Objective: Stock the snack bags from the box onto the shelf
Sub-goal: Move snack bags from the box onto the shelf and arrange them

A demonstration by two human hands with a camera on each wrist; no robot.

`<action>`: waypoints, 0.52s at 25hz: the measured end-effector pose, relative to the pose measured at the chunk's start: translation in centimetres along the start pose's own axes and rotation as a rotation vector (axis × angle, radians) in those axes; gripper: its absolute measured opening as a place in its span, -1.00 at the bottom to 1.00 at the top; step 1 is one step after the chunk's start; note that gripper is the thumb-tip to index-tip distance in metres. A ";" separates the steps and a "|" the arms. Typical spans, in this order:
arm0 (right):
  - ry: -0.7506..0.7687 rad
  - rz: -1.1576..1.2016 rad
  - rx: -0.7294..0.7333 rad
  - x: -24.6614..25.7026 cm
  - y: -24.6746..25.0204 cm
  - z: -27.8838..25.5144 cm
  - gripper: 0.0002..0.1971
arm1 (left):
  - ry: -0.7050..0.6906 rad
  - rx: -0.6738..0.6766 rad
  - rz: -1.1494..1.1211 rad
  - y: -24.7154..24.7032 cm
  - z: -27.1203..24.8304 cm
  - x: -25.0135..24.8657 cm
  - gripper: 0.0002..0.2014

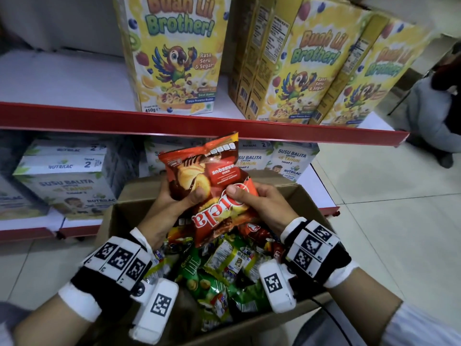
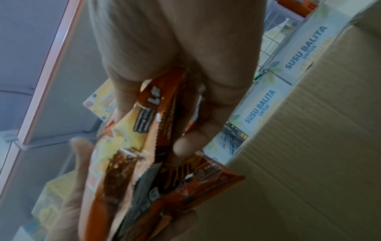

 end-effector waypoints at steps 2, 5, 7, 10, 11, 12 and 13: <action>-0.042 -0.024 0.040 -0.3 -0.1 -0.2 -0.64 | 0.037 -0.013 0.004 -0.1 0.2 0.6 0.10; -0.143 -0.225 -0.013 -2.0 2.4 1.0 -0.29 | 0.026 -0.083 0.005 1.0 0.7 1.0 -0.04; -0.233 -0.424 -0.103 -4.5 5.5 2.3 -0.21 | 0.010 -0.118 0.035 1.6 0.8 0.8 -0.03; -0.392 -0.917 -0.127 -9.6 8.6 4.6 -0.53 | -0.004 -0.156 0.065 2.6 0.7 1.0 -0.12; -0.432 -1.083 -0.106 -11.1 9.1 5.3 -0.56 | -0.004 -0.158 0.068 2.8 0.6 1.1 -0.14; -0.463 -1.174 -0.076 -12.4 9.4 5.9 -0.52 | -0.002 -0.160 0.065 3.0 0.6 1.2 -0.15; -0.500 -1.212 -0.035 -14.0 9.5 6.3 -0.45 | -0.002 -0.161 0.056 3.2 0.6 1.3 -0.17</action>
Point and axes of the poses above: each hand's wrist, its own z-axis towards the middle knuckle, its own y-axis out of the back of the hand, x = y × z, the point moved 7 cm from there along z, towards the middle knuckle, and after that the axes turned 2 degrees about z, right-handed, at the moved point
